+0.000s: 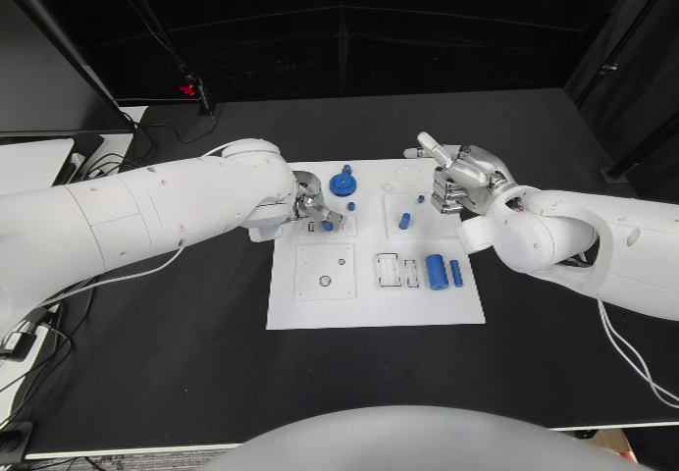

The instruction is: Assemble the parts on the task board

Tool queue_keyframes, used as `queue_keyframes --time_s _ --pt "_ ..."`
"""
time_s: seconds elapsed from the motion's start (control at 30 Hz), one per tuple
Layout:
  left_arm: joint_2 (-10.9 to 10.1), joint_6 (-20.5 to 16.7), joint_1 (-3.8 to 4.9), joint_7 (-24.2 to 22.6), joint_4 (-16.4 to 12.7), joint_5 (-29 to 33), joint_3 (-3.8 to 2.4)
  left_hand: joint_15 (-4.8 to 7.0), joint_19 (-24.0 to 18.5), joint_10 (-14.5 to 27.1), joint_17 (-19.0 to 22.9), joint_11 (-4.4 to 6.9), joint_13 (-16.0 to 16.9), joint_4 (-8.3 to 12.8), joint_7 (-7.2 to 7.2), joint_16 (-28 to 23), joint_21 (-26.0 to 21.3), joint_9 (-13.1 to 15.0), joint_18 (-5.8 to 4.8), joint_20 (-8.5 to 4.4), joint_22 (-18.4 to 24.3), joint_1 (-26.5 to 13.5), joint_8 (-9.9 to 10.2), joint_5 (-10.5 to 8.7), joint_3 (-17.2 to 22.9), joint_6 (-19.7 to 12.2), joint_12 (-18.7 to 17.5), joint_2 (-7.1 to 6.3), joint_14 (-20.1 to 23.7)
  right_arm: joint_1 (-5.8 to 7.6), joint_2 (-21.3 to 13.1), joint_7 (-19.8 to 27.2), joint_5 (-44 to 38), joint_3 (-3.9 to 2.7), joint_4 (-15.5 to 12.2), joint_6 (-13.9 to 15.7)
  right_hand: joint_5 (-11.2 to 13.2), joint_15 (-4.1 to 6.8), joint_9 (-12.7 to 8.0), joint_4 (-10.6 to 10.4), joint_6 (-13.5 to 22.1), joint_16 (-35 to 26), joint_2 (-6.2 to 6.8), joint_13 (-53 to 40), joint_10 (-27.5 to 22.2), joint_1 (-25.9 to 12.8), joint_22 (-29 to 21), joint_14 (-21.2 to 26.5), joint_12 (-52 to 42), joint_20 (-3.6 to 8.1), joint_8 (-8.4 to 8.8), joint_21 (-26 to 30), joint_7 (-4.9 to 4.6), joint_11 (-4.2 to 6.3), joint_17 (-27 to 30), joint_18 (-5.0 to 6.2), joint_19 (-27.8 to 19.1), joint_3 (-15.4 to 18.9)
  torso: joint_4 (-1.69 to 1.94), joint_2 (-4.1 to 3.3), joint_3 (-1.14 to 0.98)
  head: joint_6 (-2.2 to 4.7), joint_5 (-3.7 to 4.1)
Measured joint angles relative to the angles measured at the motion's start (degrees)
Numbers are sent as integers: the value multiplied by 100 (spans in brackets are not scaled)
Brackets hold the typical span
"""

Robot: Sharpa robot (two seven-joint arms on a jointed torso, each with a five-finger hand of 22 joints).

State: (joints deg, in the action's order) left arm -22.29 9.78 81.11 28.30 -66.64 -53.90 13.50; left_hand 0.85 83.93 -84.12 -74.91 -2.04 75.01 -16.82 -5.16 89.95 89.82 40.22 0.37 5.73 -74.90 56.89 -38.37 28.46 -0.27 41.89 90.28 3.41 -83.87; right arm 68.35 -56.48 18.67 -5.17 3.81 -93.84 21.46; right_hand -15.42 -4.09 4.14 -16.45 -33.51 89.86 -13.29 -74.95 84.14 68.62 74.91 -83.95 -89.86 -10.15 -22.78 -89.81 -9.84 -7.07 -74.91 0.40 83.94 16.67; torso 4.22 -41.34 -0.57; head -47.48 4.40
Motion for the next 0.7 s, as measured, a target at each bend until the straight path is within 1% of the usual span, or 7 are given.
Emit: queue_keyframes --time_s 0.17,0.23,0.37,0.4,0.57,0.63,0.7 --pt "2 -8 -4 0 -1 -3 2 0 0 22 0 22 0 -4 0 0 0 145 0 0 0 0 -117 0 -28 0 0 0 0 0 3 -3 0 0 2 0 0 0 0 0 0 0 0 0 0 0 0 0 0 0 0 0 0 0 0 0 0 0 0 0 0 -3 10" --pt "5 -9 -7 0 0 -4 4 2 0 18 0 26 0 12 0 0 0 213 0 0 0 -23 -181 0 -44 -1 0 23 -2 0 3 -4 0 0 3 0 0 0 0 0 0 0 0 0 0 0 0 0 0 0 0 0 0 0 0 0 0 0 0 0 0 -7 12" --pt "14 -14 -9 -1 6 -6 4 21 0 1 0 44 0 12 5 0 0 271 0 0 0 -23 -197 0 -44 -5 0 23 -21 0 3 -7 0 0 6 0 0 0 0 0 0 0 -2 0 0 -2 0 0 0 0 -13 0 0 0 0 0 0 0 0 1 0 -3 14" --pt "15 -17 -10 -3 6 -6 4 21 0 1 0 44 0 1 22 0 0 286 0 0 0 -23 -224 0 -56 -23 0 23 -21 0 3 -8 0 0 6 0 0 0 0 0 0 0 -28 -1 0 -28 0 0 0 0 -24 0 0 0 0 0 0 0 0 1 0 -2 13" --pt "14 -63 -16 -28 1 -6 7 33 0 21 0 64 0 -4 73 0 0 506 0 0 0 -23 -398 0 -94 -74 0 23 -9 0 6 -11 0 1 10 0 0 0 -1 0 0 0 -30 -1 0 -30 0 0 0 0 -24 0 0 0 0 0 0 0 0 1 0 -1 8" --pt "11 -90 -18 -43 -4 -6 8 42 21 9 0 75 0 6 105 0 0 632 0 -21 0 -23 -497 0 -104 -111 0 23 -1 0 8 -12 0 1 12 0 0 0 -1 0 0 0 -30 -1 0 -30 0 0 0 0 -24 0 0 0 0 0 0 0 0 1 0 0 8" --pt "9 -118 -20 -60 -5 -7 9 62 18 -1 0 84 0 -5 93 0 0 771 0 -25 0 -23 -605 0 -124 -158 0 23 -21 0 10 -14 0 1 14 0 0 0 -1 0 0 0 -30 -1 0 -30 0 0 0 0 -24 0 0 0 0 0 0 0 -1 1 0 0 12"
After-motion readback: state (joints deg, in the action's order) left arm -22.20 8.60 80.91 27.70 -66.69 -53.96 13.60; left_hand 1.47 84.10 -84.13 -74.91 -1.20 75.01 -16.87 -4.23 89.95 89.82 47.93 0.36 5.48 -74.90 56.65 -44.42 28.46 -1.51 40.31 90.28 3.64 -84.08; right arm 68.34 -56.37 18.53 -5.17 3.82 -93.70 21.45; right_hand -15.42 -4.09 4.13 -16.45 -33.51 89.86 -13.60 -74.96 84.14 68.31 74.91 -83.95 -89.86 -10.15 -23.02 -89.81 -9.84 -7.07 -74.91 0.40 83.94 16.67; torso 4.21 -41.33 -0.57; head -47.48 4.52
